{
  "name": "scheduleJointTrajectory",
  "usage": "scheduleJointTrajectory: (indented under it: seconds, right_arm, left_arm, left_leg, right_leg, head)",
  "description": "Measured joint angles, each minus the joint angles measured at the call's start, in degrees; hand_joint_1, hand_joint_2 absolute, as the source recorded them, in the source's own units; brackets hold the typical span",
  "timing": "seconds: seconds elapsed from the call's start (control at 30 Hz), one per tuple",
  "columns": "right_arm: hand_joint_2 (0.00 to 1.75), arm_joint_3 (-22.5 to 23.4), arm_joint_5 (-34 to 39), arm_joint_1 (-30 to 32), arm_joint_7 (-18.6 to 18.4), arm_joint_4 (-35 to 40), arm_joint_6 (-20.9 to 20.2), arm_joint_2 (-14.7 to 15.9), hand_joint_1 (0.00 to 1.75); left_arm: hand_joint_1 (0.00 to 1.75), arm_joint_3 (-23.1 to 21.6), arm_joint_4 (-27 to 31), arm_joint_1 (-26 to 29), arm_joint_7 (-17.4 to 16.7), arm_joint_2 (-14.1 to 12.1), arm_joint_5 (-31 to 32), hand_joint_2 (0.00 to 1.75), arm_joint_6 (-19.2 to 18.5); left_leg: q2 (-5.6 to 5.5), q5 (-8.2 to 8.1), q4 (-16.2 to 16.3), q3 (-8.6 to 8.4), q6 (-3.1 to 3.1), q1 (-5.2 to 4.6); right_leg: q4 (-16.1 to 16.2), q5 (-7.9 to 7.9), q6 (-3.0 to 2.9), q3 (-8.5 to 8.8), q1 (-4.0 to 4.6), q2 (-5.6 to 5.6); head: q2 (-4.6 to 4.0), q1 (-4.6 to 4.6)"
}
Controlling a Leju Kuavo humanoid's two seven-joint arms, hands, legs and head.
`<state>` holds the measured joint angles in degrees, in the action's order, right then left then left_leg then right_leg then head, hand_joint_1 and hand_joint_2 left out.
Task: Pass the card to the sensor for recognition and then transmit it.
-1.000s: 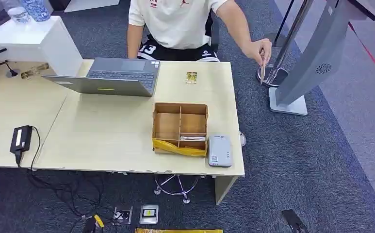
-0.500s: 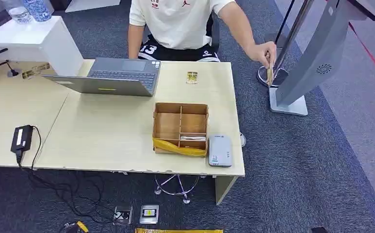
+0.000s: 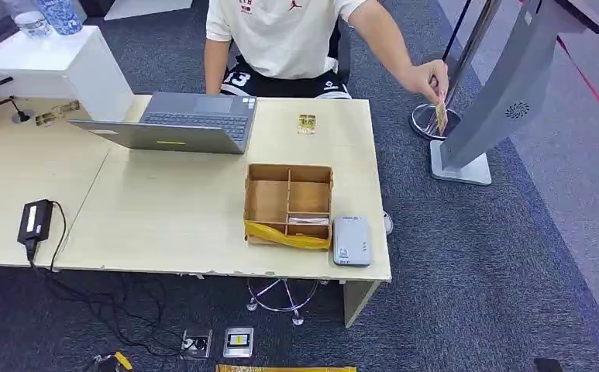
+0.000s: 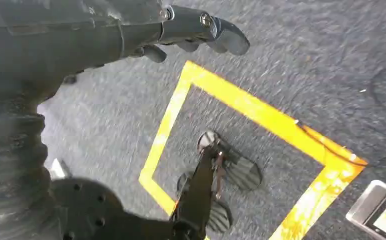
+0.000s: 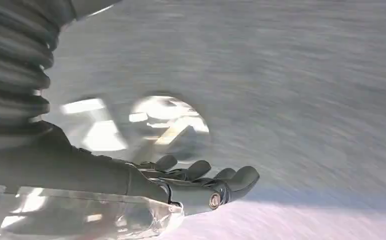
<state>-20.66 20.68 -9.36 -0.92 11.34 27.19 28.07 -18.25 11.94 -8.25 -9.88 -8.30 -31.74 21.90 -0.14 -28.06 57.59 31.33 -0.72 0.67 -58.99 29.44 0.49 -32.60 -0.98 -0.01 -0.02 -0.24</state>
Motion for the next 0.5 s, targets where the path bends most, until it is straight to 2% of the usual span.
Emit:
scheduleJointTrajectory:
  seconds: [0.03,0.07,0.1,0.13,0.17,0.2,0.33,0.5]
  right_arm:
    - [1.75,0.03,0.05,0.0,0.12,0.0,0.02,0.02,0.0]
    - [1.75,1.39,1.53,-0.13,5.01,0.0,0.91,1.35,0.0]
    - [1.75,1.55,1.59,-0.17,5.45,0.0,1.0,1.5,0.0]
    - [1.75,4.31,1.83,-1.84,12.03,0.15,2.78,4.77,0.0]
    - [1.75,9.98,-3.84,-9.15,18.86,2.99,6.35,11.95,0.0]
    - [1.75,13.23,-11.86,-15.91,21.65,7.24,7.87,15.15,0.0]
    - [1.75,16.94,-23.14,-26.82,22.12,16.49,10.24,17.29,0.0]
    - [1.75,18.16,-29.21,-40.4,21.81,30.02,11.84,16.76,0.0]
  left_arm:
    - [0.0,0.0,0.0,0.0,0.02,0.0,0.01,1.75,0.0]
    - [0.0,-0.28,-0.05,-0.02,0.98,-0.26,0.96,1.75,-0.24]
    - [0.0,-0.33,-0.05,-0.02,1.09,-0.29,1.05,1.75,-0.26]
    - [0.0,-1.23,-0.17,-0.01,2.45,-0.83,3.11,1.75,-0.89]
    - [0.0,-2.21,-0.26,-0.15,5.63,-1.03,4.0,1.75,-0.92]
    - [0.0,-2.38,-0.26,-0.27,7.53,-0.92,4.14,1.75,-0.9]
    - [0.0,-2.86,-0.29,-0.41,9.35,-0.79,4.42,1.75,-1.42]
    - [0.0,-3.72,-0.31,-0.4,10.64,-0.72,4.7,1.75,-3.06]
  left_leg:
    - [0.0,0.0,0.0,0.0,0.0,-0.01]
    - [0.0,0.03,0.0,0.02,0.05,-0.06]
    - [0.0,0.03,0.0,0.03,0.05,-0.06]
    - [-0.01,0.06,-0.01,0.21,0.11,-0.12]
    - [0.13,0.14,-0.01,0.2,0.22,-0.26]
    - [0.06,0.3,-0.01,0.31,0.43,-0.27]
    - [-0.52,0.69,0.01,0.54,0.57,-0.43]
    - [-1.02,0.94,0.01,0.77,0.54,-0.41]
  right_leg:
    - [0.0,0.0,0.0,0.0,0.0,0.0]
    - [-0.01,-0.02,0.04,0.02,-0.06,0.0]
    - [-0.01,-0.02,0.04,0.02,-0.06,0.0]
    - [-0.03,-0.09,0.13,0.03,-0.11,-0.01]
    - [-0.03,-0.23,0.3,-0.03,-0.26,0.13]
    - [-0.03,-0.33,0.44,0.07,-0.27,0.04]
    - [-0.08,-0.43,0.5,-0.08,-0.43,-0.54]
    - [-0.13,-0.51,0.54,-0.25,-0.41,-1.01]
  head:
    - [0.0,0.0]
    - [0.0,-0.09]
    - [0.0,-0.09]
    - [0.0,-0.02]
    - [0.0,-0.04]
    - [0.0,0.0]
    - [0.0,-0.02]
    - [0.0,-0.02]
